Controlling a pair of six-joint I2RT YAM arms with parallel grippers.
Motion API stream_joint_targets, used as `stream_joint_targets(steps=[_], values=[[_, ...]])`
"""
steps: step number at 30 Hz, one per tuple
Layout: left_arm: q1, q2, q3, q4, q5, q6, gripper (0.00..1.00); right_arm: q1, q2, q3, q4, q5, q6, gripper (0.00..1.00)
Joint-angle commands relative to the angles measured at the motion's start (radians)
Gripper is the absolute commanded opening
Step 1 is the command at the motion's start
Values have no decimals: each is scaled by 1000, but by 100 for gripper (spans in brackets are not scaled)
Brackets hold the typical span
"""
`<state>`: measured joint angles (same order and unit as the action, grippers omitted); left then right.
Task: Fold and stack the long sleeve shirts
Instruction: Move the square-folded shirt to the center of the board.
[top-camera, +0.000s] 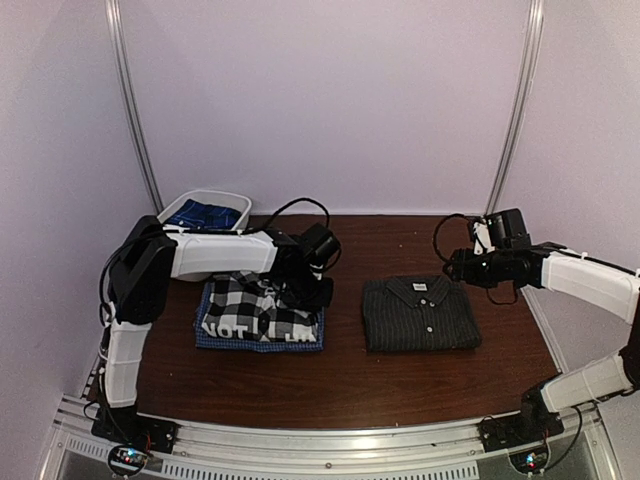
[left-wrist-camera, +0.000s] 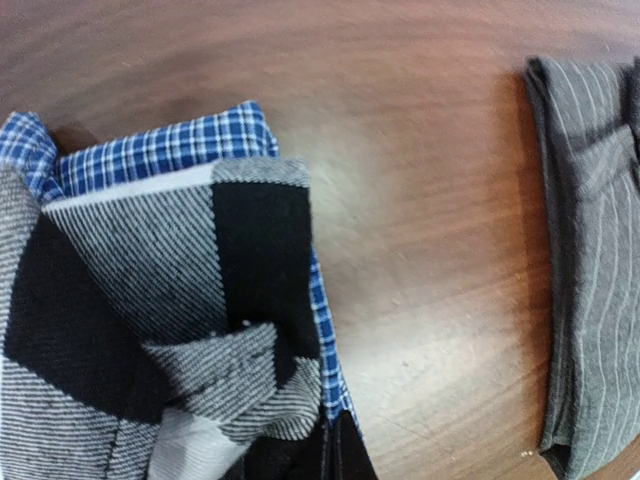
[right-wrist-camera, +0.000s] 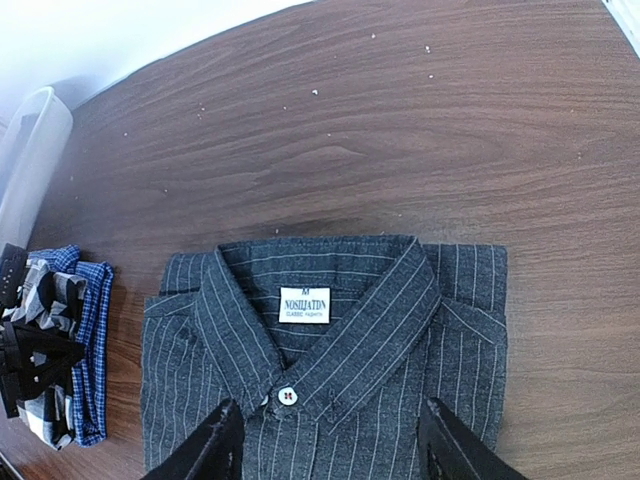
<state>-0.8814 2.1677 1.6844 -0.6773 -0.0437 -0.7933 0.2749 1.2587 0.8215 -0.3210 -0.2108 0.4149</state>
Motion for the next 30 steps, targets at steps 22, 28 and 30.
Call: stream_joint_targets(steps=[22,28,30], values=[[-31,93,148,146,181,24,7,1,48,-46,-4,86,18,64],[-47,37,173,146,206,70,30,-40,39,-78,-4,102,22,68],[-55,24,172,149,217,71,34,-61,33,-99,3,100,27,68]])
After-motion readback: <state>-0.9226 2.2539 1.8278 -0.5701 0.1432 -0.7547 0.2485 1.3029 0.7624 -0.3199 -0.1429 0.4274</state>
